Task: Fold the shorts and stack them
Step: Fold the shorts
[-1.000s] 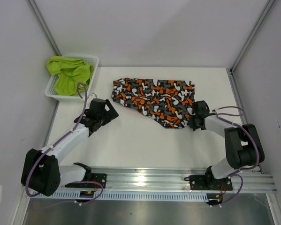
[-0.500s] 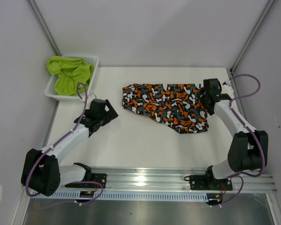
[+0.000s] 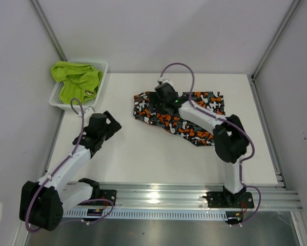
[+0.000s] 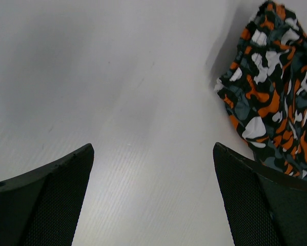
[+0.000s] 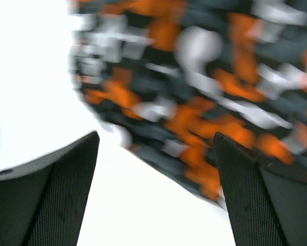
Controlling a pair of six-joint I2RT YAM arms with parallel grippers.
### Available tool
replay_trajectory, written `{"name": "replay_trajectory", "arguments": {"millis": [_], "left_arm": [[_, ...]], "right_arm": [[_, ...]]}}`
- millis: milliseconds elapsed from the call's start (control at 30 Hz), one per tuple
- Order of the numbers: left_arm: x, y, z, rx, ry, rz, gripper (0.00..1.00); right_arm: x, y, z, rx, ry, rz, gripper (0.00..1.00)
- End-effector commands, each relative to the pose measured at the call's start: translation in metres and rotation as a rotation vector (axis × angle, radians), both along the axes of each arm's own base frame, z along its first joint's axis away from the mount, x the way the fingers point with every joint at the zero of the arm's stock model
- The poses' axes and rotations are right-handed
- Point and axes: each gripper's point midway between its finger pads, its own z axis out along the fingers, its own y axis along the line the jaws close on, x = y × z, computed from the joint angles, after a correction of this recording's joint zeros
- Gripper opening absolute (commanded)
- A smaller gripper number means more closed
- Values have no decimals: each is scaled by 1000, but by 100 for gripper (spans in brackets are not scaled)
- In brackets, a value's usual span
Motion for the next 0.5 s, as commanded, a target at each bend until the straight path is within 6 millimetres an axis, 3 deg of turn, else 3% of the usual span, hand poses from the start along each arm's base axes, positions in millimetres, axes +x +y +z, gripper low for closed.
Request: {"name": "replay_trajectory", "arguments": {"millis": [0, 33, 67, 100, 200, 233, 267, 467], "left_arm": [[-3, 23, 4, -48, -58, 116, 99], [-4, 27, 5, -55, -69, 132, 99], [-4, 31, 8, -62, -83, 150, 99], [-6, 33, 6, -65, -89, 154, 99], [-7, 33, 11, -76, -133, 153, 99], [-7, 33, 11, -77, -139, 151, 99], [-6, 33, 11, -75, -137, 149, 99], [-4, 29, 5, -70, -106, 126, 99]], "right_arm": [[-5, 65, -5, -39, -29, 224, 92], [0, 79, 7, -29, -56, 241, 92], [1, 88, 4, -28, -57, 257, 92], [2, 96, -16, -42, -37, 277, 92], [11, 112, -24, -17, -40, 297, 91], [14, 112, -41, -34, -22, 295, 91], [17, 115, -43, -37, -28, 305, 91], [10, 110, -100, -96, 64, 338, 88]]}}
